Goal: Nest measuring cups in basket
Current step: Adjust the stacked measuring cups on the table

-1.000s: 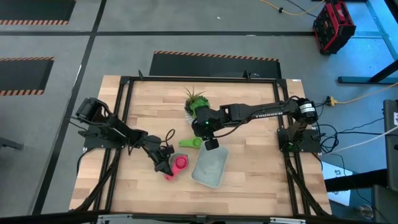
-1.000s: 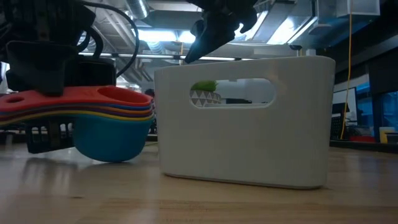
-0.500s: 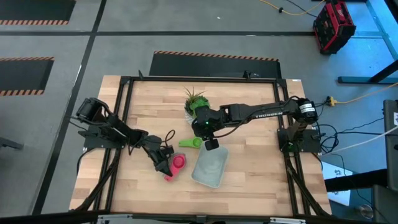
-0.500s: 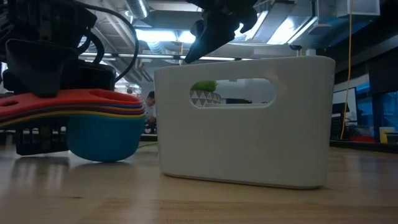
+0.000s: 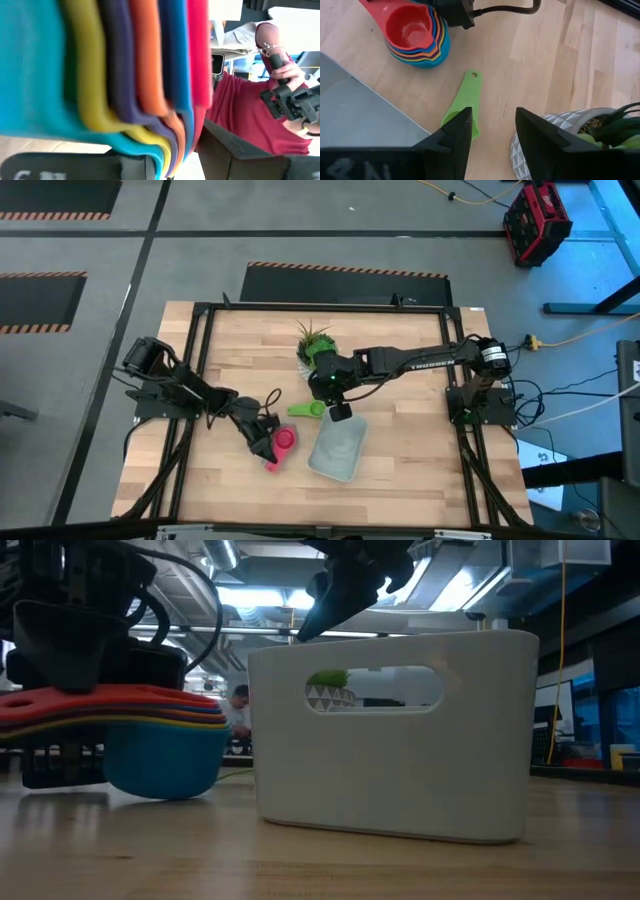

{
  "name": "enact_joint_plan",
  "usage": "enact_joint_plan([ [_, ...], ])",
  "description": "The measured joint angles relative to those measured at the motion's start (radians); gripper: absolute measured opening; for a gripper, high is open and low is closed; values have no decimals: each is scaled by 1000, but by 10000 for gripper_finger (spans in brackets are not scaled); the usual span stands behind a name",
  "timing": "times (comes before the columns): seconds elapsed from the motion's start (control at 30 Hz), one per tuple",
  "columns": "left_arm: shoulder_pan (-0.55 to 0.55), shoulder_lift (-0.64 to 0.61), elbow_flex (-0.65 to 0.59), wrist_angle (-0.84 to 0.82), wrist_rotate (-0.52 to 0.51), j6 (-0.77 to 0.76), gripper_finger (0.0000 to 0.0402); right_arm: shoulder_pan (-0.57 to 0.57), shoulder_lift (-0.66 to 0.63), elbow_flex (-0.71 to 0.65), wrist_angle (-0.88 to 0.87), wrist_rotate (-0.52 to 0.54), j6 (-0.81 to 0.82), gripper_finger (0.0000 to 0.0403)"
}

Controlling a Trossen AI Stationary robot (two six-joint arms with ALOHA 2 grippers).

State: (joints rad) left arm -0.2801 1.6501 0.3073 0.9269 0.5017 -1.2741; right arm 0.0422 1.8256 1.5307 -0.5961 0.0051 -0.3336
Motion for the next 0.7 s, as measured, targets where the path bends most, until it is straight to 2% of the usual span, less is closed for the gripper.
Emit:
enact_joint_plan([
  [0.27, 33, 0, 0, 2, 41, 27, 110, 0, 0, 0, 0, 0, 0, 156],
  [0.7, 41, 0, 0, 2, 7, 27, 110, 0, 0, 0, 0, 0, 0, 156],
])
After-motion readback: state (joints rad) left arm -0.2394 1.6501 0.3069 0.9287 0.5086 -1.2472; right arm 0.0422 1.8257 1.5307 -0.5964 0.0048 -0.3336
